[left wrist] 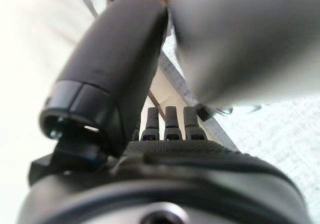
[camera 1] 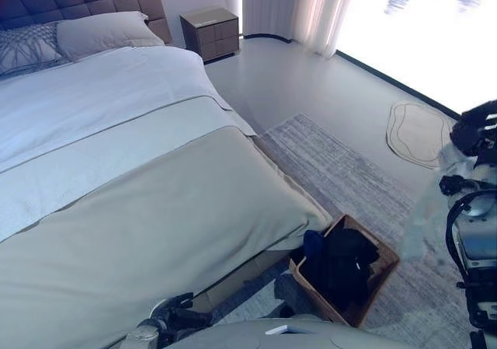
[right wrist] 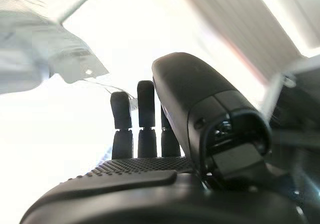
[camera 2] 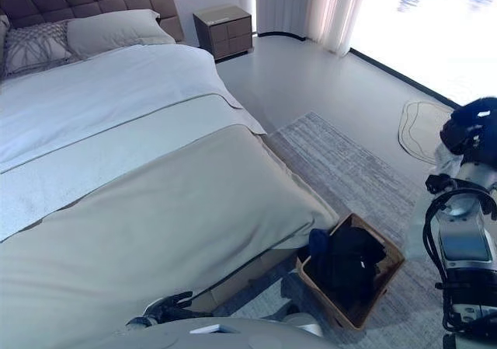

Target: Pick up the clothes from the bed and place them into the basket

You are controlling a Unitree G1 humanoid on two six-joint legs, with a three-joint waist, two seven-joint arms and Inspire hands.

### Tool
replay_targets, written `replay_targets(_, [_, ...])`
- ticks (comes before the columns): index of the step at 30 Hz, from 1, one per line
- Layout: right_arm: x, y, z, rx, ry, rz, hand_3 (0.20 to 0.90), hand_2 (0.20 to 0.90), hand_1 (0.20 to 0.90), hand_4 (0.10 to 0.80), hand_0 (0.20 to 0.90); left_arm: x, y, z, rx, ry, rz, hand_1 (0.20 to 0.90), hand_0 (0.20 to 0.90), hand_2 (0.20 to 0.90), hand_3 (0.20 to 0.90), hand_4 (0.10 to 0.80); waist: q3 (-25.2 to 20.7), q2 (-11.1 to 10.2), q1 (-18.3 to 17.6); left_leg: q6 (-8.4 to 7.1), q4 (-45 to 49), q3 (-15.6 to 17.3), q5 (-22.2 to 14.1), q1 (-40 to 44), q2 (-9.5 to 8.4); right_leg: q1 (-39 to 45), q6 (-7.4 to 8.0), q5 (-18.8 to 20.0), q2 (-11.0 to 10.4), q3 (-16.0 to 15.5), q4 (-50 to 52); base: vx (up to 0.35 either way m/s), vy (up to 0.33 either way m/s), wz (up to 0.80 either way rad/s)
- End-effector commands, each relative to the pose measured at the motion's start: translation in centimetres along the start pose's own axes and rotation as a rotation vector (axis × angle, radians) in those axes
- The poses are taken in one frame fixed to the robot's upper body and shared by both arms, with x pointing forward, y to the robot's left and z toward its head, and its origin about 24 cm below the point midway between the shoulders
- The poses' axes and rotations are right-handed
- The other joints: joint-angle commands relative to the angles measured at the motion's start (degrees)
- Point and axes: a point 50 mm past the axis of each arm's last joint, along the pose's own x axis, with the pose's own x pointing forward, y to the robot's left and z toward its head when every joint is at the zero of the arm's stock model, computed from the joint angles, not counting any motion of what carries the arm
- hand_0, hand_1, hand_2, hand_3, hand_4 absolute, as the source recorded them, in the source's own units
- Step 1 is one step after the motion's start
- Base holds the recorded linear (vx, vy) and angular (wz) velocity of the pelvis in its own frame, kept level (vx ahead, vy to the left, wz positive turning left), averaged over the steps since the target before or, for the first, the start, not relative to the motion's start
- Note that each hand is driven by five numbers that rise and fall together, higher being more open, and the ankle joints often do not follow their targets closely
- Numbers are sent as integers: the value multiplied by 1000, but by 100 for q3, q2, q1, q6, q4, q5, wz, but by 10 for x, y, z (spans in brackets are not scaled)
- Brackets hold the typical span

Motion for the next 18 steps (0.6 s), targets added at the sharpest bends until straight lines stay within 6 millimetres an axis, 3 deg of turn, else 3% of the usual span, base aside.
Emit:
replay_targets(1, [29, -33, 43, 15, -178, -182, 200, 300, 300, 100, 300, 3, 14, 26, 69, -65, 14, 900, 900, 900, 900, 800, 14, -152, 166, 235, 43, -196, -942, 511, -223, -199, -313, -29, 367, -776, 52, -39, -27, -7])
replay_targets(7, [20, -25, 1, -81, -7, -138, 200, 300, 300, 100, 300, 3, 11, 34, 66, -103, 1, 900, 900, 900, 900, 800, 86, -67, 99, 196, 43, -170, -918, 450, -208, -256, -306, -29, 357, -799, 52, -44, -20, -2])
replay_targets(9, [11, -18, -21, -132, 75, -89, 200, 300, 300, 100, 300, 3, 11, 37, 66, -114, -3, 900, 900, 900, 900, 800, 138, -22, 46, 182, 43, -159, -919, 440, -204, -265, -300, -38, 350, -789, 52, -42, -14, 0])
replay_targets(14, [-1, -1, -53, -204, 204, -1, 200, 300, 300, 100, 300, 4, 9, 52, 81, -154, -5, 900, 900, 900, 900, 800, 301, 104, 10, 156, 43, -194, -852, 269, -215, -447, -324, -5, 305, -799, 77, -89, -17, 0])
replay_targets(18, [1, 11, -61, -236, 235, 47, 200, 300, 300, 100, 300, 5, 8, 69, 90, -198, -8, 900, 900, 900, 900, 800, 505, 233, 11, 131, 43, -266, -807, 114, -257, -618, -342, 21, 257, -796, 95, -153, 3, 0])
